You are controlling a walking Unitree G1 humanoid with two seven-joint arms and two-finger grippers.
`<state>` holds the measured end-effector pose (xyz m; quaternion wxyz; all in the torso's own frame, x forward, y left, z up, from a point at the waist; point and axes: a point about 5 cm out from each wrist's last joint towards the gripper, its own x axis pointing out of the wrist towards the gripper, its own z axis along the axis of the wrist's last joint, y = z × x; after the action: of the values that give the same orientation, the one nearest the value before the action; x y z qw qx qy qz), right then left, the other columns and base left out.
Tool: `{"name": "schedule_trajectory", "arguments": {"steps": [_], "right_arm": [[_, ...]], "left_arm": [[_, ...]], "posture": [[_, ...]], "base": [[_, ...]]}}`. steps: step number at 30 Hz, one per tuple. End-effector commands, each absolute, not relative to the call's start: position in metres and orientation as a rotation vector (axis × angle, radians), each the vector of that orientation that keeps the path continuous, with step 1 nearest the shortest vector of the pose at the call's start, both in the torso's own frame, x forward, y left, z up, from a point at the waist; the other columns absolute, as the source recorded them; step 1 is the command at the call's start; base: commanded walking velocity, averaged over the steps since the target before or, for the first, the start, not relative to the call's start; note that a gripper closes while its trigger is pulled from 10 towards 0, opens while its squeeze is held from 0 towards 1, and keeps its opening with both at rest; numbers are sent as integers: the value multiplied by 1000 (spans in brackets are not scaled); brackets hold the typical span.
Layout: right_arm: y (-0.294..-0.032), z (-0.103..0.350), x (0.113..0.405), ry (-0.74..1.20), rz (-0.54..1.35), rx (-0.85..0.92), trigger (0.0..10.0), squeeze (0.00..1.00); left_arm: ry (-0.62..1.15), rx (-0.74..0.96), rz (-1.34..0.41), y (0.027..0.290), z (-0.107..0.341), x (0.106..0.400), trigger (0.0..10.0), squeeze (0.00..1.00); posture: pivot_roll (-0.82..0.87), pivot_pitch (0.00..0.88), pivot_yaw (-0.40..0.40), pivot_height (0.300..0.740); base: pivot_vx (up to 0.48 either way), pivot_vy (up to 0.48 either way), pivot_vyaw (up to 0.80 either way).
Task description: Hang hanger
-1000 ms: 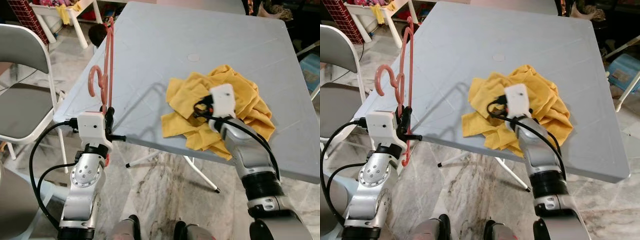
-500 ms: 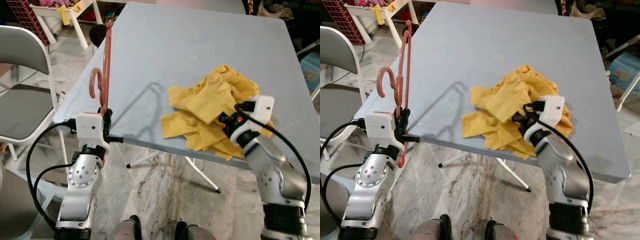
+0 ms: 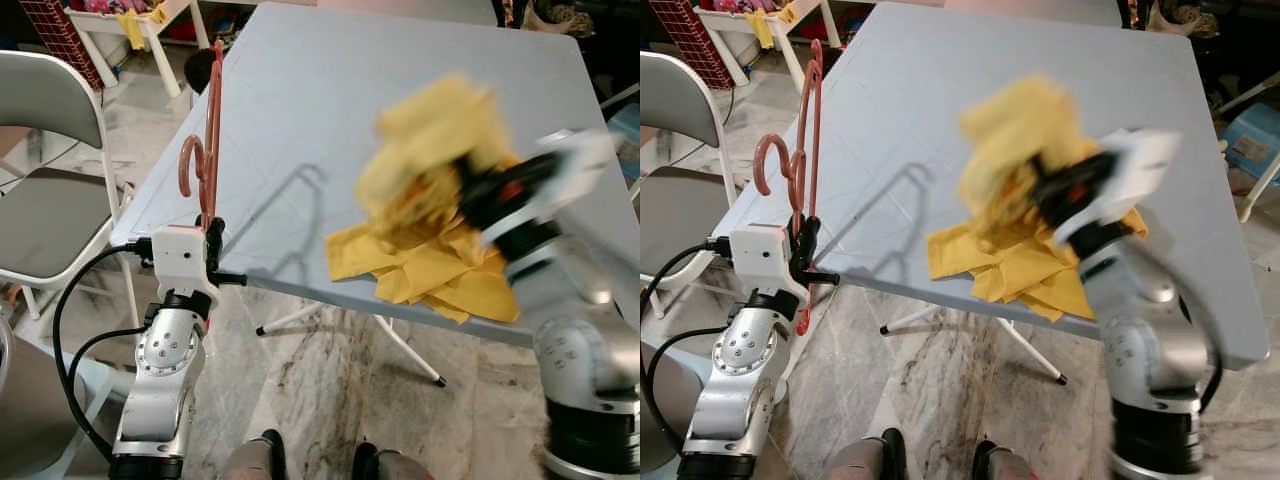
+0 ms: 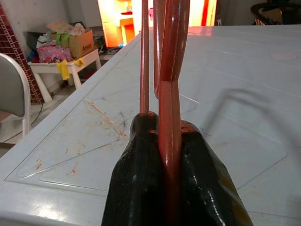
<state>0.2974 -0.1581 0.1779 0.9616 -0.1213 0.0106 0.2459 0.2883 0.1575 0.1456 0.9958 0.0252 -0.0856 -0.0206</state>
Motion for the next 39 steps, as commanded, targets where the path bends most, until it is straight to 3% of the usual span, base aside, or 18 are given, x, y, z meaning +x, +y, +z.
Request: {"name": "schedule_trajectory", "arguments": {"steps": [1, 18, 19, 20, 25, 27, 32, 39], "right_arm": [[-147, 190, 295, -44, 551, -240, 10000, 1000], [-148, 188, 294, -70, 513, -255, 10000, 1000], [-148, 185, 293, -59, 511, -265, 10000, 784], [-148, 182, 293, -42, 501, -271, 10000, 0], [-160, 162, 290, 71, 478, -310, 10000, 0], [-161, 181, 287, -71, 473, -184, 10000, 0], [-180, 180, 283, -95, 309, 83, 10000, 0], [-181, 173, 268, -106, 239, 48, 10000, 0]], "left_arm": [[-94, 48, -31, 158, 130, 287, 10000, 0], [-97, 40, -35, 156, 129, 289, 10000, 0], [-97, 40, -36, 156, 129, 289, 10000, 0], [-97, 40, -37, 156, 129, 289, 10000, 0], [-93, 42, -39, 156, 128, 289, 10000, 0], [-92, 43, -39, 156, 128, 289, 10000, 0], [-91, 51, -51, 156, 128, 291, 10000, 0], [-92, 59, -54, 159, 128, 292, 10000, 0]], "posture": [[-41, 181, 16, 740], [-51, 175, 17, 740], [-51, 175, 17, 740], [-51, 175, 17, 740], [-54, 175, 22, 740], [-54, 175, 22, 740], [-61, 173, 45, 740], [-63, 172, 44, 740]], "base": [[0, 0, 0], [0, 0, 0], [0, 0, 0], [0, 0, 0], [0, 0, 0], [0, 0, 0], [0, 0, 0], [0, 0, 0]]}}
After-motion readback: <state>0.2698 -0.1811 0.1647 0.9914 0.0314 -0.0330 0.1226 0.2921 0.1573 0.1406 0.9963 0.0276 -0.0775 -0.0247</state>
